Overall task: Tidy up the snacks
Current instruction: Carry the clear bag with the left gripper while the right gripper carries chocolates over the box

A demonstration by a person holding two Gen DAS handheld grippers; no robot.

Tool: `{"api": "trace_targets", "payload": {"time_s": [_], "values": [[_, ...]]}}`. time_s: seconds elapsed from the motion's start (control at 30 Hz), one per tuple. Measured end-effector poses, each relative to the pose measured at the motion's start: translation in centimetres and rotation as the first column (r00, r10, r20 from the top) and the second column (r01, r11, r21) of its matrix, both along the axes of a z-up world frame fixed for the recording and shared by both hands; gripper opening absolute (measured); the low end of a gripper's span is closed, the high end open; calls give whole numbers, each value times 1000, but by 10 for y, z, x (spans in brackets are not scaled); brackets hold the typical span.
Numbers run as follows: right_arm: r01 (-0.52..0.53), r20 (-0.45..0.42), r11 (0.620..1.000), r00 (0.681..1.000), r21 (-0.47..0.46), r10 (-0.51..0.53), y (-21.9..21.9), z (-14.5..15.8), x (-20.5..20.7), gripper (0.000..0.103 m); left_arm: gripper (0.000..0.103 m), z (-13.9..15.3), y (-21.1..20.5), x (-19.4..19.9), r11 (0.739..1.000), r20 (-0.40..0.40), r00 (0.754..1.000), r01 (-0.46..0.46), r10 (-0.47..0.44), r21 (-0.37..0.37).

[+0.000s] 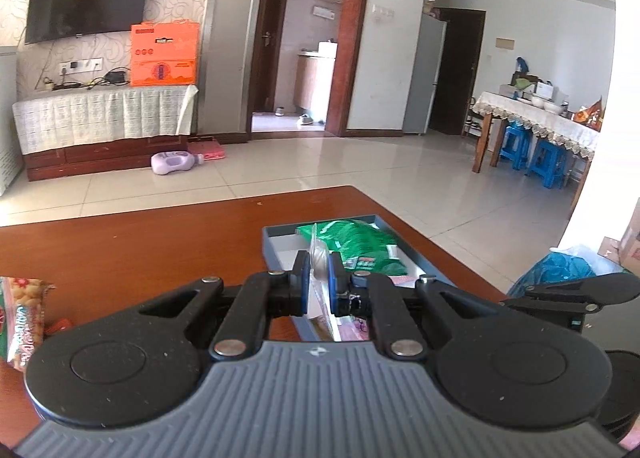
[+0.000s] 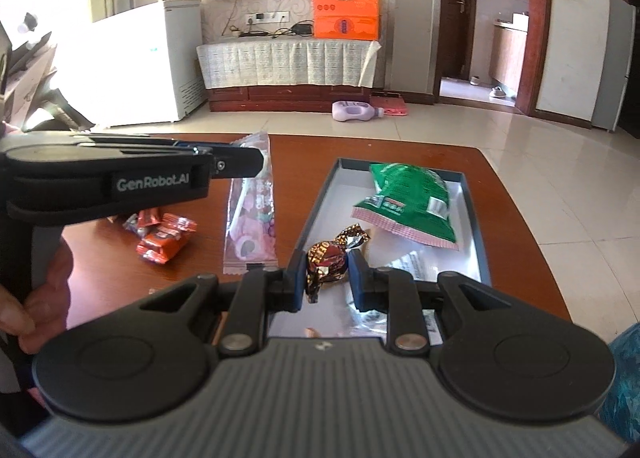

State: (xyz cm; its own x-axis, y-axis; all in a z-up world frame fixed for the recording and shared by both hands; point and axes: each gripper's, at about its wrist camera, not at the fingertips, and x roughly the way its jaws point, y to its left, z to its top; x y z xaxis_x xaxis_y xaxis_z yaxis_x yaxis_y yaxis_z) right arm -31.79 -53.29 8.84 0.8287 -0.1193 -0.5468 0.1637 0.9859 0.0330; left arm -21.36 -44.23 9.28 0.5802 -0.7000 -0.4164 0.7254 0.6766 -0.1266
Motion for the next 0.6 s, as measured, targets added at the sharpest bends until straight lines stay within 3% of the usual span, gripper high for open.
{"api": "trace_targets", "payload": {"time_s": [0.6], "values": [[27,-28,1000,999,15,-26,-18,-7,-1,26,11,-15,-48,21,999,-45,998,54,-54,-4]]}}
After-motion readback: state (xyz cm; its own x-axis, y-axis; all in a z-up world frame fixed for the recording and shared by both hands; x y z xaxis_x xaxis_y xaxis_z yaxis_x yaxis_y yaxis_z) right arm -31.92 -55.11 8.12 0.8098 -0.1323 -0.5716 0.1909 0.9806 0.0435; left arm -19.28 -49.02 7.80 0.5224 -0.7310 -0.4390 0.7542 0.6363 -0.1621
